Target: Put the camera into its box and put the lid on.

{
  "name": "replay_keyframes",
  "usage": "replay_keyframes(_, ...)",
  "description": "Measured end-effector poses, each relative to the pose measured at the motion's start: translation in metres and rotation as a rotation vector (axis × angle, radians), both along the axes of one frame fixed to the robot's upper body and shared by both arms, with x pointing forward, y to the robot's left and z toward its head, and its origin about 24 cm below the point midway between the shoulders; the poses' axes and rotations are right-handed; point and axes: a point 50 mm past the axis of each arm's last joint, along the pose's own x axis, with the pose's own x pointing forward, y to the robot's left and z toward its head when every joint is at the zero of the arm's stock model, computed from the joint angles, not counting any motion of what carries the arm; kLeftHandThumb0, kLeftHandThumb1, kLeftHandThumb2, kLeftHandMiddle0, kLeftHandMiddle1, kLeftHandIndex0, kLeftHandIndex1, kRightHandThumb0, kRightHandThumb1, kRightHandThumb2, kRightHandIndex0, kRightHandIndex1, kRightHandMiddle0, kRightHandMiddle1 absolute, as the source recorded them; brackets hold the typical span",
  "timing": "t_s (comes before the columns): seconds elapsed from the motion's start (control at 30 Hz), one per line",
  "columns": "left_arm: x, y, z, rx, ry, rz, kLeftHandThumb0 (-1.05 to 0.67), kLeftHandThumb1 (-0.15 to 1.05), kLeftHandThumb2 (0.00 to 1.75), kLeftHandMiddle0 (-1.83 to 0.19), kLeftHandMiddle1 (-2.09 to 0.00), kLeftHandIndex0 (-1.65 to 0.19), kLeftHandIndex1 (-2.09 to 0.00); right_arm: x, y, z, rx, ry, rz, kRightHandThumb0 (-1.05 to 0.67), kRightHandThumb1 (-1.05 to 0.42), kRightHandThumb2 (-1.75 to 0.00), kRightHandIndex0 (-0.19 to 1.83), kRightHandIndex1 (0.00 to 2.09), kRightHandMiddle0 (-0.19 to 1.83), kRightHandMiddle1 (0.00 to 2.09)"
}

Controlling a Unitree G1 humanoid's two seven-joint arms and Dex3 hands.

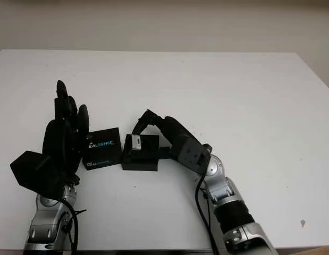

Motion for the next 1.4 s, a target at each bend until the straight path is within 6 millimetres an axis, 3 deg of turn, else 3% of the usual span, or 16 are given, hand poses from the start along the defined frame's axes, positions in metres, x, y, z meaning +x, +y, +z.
replay_keyframes(0.27,-0.001,0.001,-0.001,-0.001,0.005,0.000,-0.72,1.05,0.55,0.19,0.00,0.19,0.00,-0.004,-0.014,0.009,-0.037,-0.106,-0.030,-0.32,-0.95,-0.05,0.04,0.71,0.29,1.59)
replay_keyframes(0.37,-0.001,0.001,-0.002,0.001,0.007,-0.004,-0.72,1.05,0.55,0.19,0.00,0.19,0.00,-0.005,-0.017,0.014,-0.049,-0.143,-0.048,-0.35,-0.95,-0.05,0.10,0.59,0.31,1.49)
replay_keyframes(0.43,-0.001,0.001,-0.002,0.001,0.007,-0.005,-0.72,1.05,0.55,0.19,0.00,0.19,0.00,-0.005,-0.018,0.019,-0.082,-0.169,-0.050,-0.40,-0.95,-0.05,0.10,0.44,0.26,1.26)
replay_keyframes(0.53,-0.002,0.001,-0.002,0.002,0.007,-0.003,-0.72,1.05,0.55,0.19,0.00,0.19,0.00,-0.007,-0.021,0.026,-0.174,-0.193,-0.037,-0.44,-0.93,-0.05,0.09,0.18,0.23,0.68)
replay_keyframes(0.6,-0.003,0.001,-0.002,0.002,0.008,-0.002,-0.72,1.05,0.55,0.19,0.00,0.19,0.00,-0.008,-0.022,0.030,-0.213,-0.202,-0.022,-0.46,-0.93,-0.05,0.05,0.09,0.19,0.45)
replay_keyframes(0.7,-0.003,0.001,-0.002,0.003,0.009,-0.002,-0.72,1.05,0.55,0.19,0.00,0.19,0.00,-0.012,-0.022,0.032,-0.268,-0.226,0.001,-0.49,-0.91,-0.05,-0.01,0.05,0.16,0.27)
replay_keyframes(1.1,-0.003,0.002,-0.001,0.003,0.010,-0.004,-0.72,1.05,0.55,0.19,0.00,0.19,0.00,-0.024,-0.019,0.057,-0.539,-0.369,-0.018,-0.52,-0.85,-0.05,0.03,0.07,0.24,0.11)
replay_keyframes(1.4,-0.003,0.002,0.000,0.001,0.007,-0.004,-0.72,1.05,0.55,0.19,0.00,0.19,0.00,-0.027,-0.020,0.066,-0.538,-0.364,-0.029,-0.55,-0.86,-0.05,0.14,0.11,0.34,0.11)
